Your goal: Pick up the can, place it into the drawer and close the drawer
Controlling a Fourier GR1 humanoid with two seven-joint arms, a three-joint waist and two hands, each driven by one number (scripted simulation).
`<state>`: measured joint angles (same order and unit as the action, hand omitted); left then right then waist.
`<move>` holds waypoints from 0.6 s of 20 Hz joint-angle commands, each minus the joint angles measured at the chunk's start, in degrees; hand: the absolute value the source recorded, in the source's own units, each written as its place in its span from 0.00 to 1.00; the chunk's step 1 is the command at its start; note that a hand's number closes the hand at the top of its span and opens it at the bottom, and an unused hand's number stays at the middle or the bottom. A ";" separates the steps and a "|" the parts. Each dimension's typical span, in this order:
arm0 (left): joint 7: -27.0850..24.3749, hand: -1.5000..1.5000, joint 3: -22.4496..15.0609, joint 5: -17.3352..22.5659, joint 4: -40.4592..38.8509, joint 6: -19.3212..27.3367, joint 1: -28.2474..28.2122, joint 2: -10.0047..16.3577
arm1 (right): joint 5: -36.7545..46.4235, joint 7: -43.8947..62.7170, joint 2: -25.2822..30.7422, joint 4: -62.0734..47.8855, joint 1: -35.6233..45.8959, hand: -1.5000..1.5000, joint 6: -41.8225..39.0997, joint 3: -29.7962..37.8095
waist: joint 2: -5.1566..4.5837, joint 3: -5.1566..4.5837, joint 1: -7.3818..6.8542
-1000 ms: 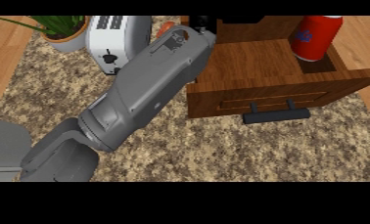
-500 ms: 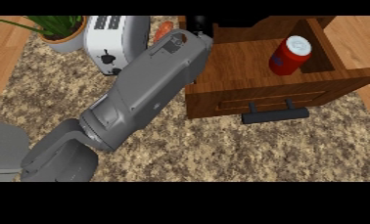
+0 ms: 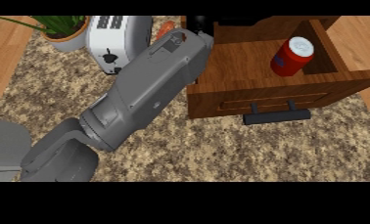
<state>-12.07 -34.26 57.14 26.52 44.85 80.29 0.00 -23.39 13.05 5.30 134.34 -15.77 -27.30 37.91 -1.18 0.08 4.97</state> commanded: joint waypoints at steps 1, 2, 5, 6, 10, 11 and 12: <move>-4.01 0.00 0.38 1.13 -0.37 -0.77 -1.01 0.00 | 5.60 -4.73 1.67 1.25 1.50 0.00 -3.16 -0.03 | -0.07 0.04 -0.34; -3.19 0.00 0.82 0.83 -0.56 -1.50 1.15 0.00 | 8.81 -4.86 2.42 1.78 3.89 0.00 -2.18 -1.04 | -0.02 0.00 -1.56; -4.10 0.00 0.03 1.70 0.13 -0.44 1.89 0.00 | 15.13 -8.34 -0.21 2.74 4.77 0.00 -2.42 -4.20 | 0.01 0.04 -1.36; -4.59 0.00 -0.43 2.32 2.20 0.82 0.71 0.00 | 16.14 -4.92 0.91 5.96 6.01 0.00 -1.12 -5.96 | 0.26 -0.05 -1.92; -4.07 0.00 0.06 2.82 1.60 1.99 3.45 0.00 | 27.71 -7.25 1.57 4.57 9.69 0.00 -1.45 -11.22 | 0.21 -0.03 -2.90; -4.18 0.00 0.90 2.19 -1.10 -1.23 2.91 0.00 | 32.59 -7.80 -1.05 5.36 9.50 0.00 -0.43 -14.33 | 0.03 -0.04 -3.63; -3.06 0.00 -0.74 2.84 2.45 0.88 2.22 0.00 | 35.50 -5.71 -0.85 5.13 12.22 0.00 0.84 -17.20 | 0.34 -0.08 -4.09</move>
<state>-15.82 -34.32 59.39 27.52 45.23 82.26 0.00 1.69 6.51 5.57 138.67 -7.45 -28.25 27.33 -1.01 0.05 2.17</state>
